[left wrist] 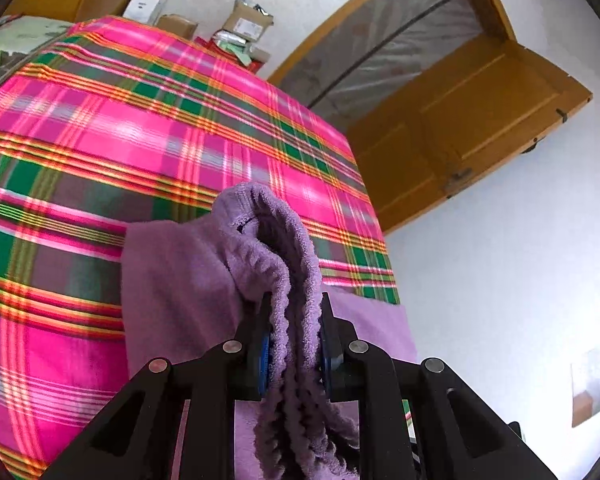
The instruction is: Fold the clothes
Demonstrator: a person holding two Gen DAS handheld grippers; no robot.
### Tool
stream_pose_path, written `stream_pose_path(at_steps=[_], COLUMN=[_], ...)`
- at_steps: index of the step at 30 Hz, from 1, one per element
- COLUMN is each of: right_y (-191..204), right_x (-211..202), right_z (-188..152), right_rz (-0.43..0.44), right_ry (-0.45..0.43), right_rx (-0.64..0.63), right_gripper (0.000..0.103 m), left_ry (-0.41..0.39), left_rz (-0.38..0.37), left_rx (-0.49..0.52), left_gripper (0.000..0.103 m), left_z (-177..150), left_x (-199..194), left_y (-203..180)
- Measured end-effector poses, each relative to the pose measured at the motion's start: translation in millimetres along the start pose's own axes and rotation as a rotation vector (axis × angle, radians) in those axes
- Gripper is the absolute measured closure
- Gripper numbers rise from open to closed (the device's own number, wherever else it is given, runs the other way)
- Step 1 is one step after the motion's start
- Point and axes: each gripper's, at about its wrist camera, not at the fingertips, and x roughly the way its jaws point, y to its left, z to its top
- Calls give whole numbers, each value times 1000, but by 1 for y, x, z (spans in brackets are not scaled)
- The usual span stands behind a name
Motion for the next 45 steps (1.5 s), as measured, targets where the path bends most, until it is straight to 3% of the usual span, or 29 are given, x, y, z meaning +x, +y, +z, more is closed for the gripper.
stream_pose_path(at_steps=[18,25,31,45], right_y=[-38,-48,-51,-70], right_x=[5,11,12,2], right_z=[-29,-38,-45,-57], right_rz=[-58,-55,-65,-33], right_ry=[98,138,156,186], right_rx=[93,136,162,268], right_gripper=[97,97,97,92], left_ry=[131,148,106,-13], left_rz=[15,3,2,35], left_rx=[6,0,13,-52], left_gripper=[84,80,62,62], left_z=[-13,-13,-15,-28], left_x=[71,78,66,22], left_y=[-5,0,1,31])
